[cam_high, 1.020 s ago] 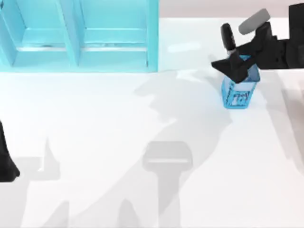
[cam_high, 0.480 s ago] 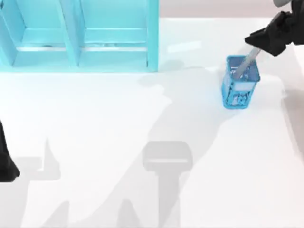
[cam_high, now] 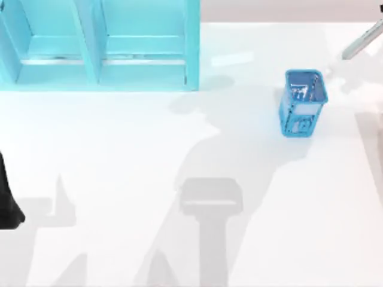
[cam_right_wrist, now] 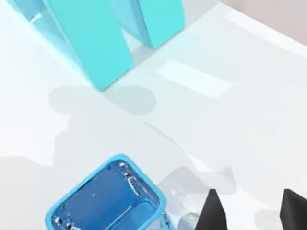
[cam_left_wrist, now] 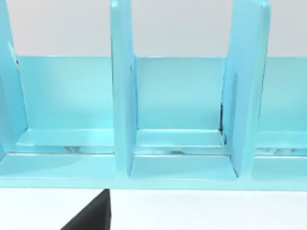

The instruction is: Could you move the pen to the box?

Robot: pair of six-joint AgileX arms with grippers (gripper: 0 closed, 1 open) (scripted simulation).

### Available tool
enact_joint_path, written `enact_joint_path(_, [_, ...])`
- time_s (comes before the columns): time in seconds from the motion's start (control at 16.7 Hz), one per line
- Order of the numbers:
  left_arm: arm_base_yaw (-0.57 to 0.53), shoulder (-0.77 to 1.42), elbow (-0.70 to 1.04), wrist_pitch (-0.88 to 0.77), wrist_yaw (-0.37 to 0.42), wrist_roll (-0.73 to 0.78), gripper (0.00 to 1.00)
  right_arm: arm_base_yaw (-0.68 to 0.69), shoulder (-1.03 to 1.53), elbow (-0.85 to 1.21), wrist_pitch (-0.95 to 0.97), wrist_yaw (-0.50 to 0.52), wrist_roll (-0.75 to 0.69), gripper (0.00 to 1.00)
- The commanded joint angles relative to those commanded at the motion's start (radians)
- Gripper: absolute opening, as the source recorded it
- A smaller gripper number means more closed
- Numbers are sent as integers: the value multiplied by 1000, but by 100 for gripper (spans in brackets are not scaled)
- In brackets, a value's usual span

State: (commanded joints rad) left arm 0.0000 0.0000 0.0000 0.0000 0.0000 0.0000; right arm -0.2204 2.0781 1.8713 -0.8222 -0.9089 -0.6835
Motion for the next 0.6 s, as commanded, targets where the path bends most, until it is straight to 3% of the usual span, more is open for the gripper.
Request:
enact_joint_path(0.42, [0, 0, 0, 0, 0, 0, 100, -14, -6, 22, -38, -7, -16, 0])
enact_joint_path(0.6, [0, 0, 0, 0, 0, 0, 100, -44, -73, -39, -62, 56, -16, 0])
